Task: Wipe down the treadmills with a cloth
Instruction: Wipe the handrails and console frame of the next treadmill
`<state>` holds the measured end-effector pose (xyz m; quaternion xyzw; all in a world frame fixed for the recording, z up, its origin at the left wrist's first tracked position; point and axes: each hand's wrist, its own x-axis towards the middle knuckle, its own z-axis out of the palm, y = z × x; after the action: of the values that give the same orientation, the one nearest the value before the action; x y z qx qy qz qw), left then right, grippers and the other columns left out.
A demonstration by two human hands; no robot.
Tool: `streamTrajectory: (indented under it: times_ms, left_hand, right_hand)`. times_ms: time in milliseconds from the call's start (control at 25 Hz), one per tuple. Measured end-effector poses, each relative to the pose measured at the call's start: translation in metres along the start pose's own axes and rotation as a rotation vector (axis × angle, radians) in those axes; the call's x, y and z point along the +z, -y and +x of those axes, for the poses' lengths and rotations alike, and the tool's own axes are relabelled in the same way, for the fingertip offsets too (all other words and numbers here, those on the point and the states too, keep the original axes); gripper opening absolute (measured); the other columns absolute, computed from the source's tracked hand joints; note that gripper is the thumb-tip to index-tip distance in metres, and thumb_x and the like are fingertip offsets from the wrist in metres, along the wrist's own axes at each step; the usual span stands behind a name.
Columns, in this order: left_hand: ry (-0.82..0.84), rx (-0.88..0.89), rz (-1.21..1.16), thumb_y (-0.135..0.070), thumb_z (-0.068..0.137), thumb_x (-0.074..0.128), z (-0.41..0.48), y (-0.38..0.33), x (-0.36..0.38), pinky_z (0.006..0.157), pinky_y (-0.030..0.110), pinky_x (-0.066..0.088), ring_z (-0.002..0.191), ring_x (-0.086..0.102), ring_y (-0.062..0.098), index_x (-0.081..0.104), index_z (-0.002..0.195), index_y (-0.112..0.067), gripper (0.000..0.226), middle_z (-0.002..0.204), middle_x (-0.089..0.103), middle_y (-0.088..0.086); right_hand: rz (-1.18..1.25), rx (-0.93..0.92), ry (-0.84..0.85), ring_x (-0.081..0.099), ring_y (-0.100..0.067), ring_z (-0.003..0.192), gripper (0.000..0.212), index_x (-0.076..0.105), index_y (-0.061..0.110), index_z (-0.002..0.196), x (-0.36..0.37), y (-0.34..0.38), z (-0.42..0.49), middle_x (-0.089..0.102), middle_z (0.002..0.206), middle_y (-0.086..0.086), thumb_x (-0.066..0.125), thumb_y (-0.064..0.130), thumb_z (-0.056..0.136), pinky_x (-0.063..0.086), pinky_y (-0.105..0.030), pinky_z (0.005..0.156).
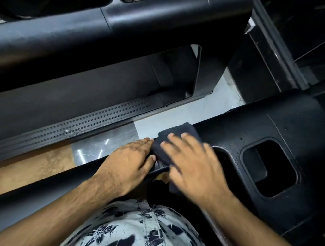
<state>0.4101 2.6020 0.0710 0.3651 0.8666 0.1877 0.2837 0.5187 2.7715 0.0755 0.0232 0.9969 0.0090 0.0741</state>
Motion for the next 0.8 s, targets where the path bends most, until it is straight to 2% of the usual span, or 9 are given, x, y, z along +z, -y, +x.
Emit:
streamTrajectory:
  times_ms: [120,160,280,320,440,600,720,760,800]
  left_hand:
    - [0.002,0.02,-0.002,-0.042,0.103,0.028,0.003,-0.003,0.001,0.118,0.019,0.011,0.145,0.022,0.006,0.024,0.153,-0.018,0.056,0.159,0.026,-0.003]
    - [-0.003,0.02,-0.006,-0.041,0.103,0.028,0.003,-0.005,0.002,0.116,0.017,0.009,0.145,0.022,0.006,0.024,0.153,-0.018,0.055,0.159,0.026,-0.003]
    - [-0.018,0.029,-0.014,-0.04,0.103,0.029,0.007,-0.012,0.001,0.111,0.012,0.006,0.145,0.023,0.005,0.026,0.152,-0.018,0.054,0.158,0.029,-0.003]
    - [-0.021,0.034,-0.015,-0.04,0.103,0.029,0.009,-0.013,0.001,0.11,0.011,0.004,0.145,0.023,0.005,0.026,0.152,-0.018,0.054,0.158,0.028,-0.004]
    - [-0.01,0.034,-0.007,-0.04,0.103,0.029,0.015,-0.016,0.002,0.109,0.009,0.002,0.145,0.021,0.003,0.025,0.153,-0.019,0.054,0.158,0.027,-0.006]
    - [-0.002,0.011,0.0,-0.042,0.102,0.032,0.029,-0.027,0.005,0.112,0.013,0.01,0.144,0.026,0.005,0.027,0.152,-0.02,0.055,0.157,0.031,-0.006]
    - [0.001,-0.005,0.007,-0.043,0.101,0.033,0.04,-0.036,0.009,0.117,0.02,0.016,0.144,0.027,0.006,0.028,0.152,-0.02,0.056,0.156,0.032,-0.005]
    - [0.006,-0.012,0.013,-0.043,0.101,0.033,0.041,-0.038,0.01,0.118,0.02,0.016,0.144,0.027,0.006,0.028,0.152,-0.02,0.056,0.156,0.032,-0.004]
    - [0.011,-0.015,0.015,-0.043,0.101,0.033,0.04,-0.04,0.01,0.118,0.02,0.016,0.144,0.027,0.007,0.029,0.152,-0.019,0.056,0.156,0.032,-0.004]
  right_hand:
    - [0.017,0.498,0.016,0.044,-0.027,0.136,0.054,0.047,0.028,0.145,-0.02,-0.045,0.031,0.046,0.153,0.003,0.045,0.036,0.092,0.043,-0.049,0.099]
    - [-0.025,0.505,0.012,0.045,-0.029,0.133,0.054,0.045,0.027,0.146,-0.021,-0.04,0.032,0.046,0.152,0.001,0.046,0.038,0.093,0.043,-0.048,0.096]
    - [-0.08,0.103,0.036,0.052,-0.028,0.118,0.056,0.05,0.032,0.14,-0.011,-0.002,0.013,0.056,0.141,0.001,0.042,0.046,0.087,0.042,-0.045,0.086]
    - [-0.082,0.103,0.104,0.051,-0.027,0.115,0.056,0.048,0.034,0.14,-0.017,-0.019,0.022,0.057,0.136,0.001,0.04,0.048,0.087,0.04,-0.045,0.086]
    - [-0.089,0.5,0.21,0.043,-0.03,0.118,0.054,0.049,0.029,0.138,-0.038,-0.067,0.066,0.051,0.13,-0.004,0.04,0.053,0.09,0.036,-0.049,0.089]
    - [0.014,0.089,0.218,0.04,-0.025,0.116,0.045,0.057,0.03,0.125,-0.026,-0.044,0.063,0.048,0.126,-0.001,0.042,0.053,0.09,0.035,-0.048,0.089]
    - [0.078,0.409,0.3,0.038,-0.027,0.128,0.044,0.055,0.033,0.13,-0.024,-0.092,0.093,0.048,0.14,0.0,0.038,0.052,0.094,0.034,-0.053,0.096]
    - [0.052,0.425,0.327,0.041,-0.027,0.129,0.043,0.056,0.031,0.13,-0.024,-0.093,0.096,0.052,0.139,-0.001,0.038,0.05,0.095,0.034,-0.053,0.097]
    - [0.043,0.308,0.289,0.045,-0.026,0.127,0.041,0.056,0.031,0.127,-0.02,-0.087,0.092,0.056,0.135,-0.001,0.039,0.048,0.095,0.035,-0.052,0.097]
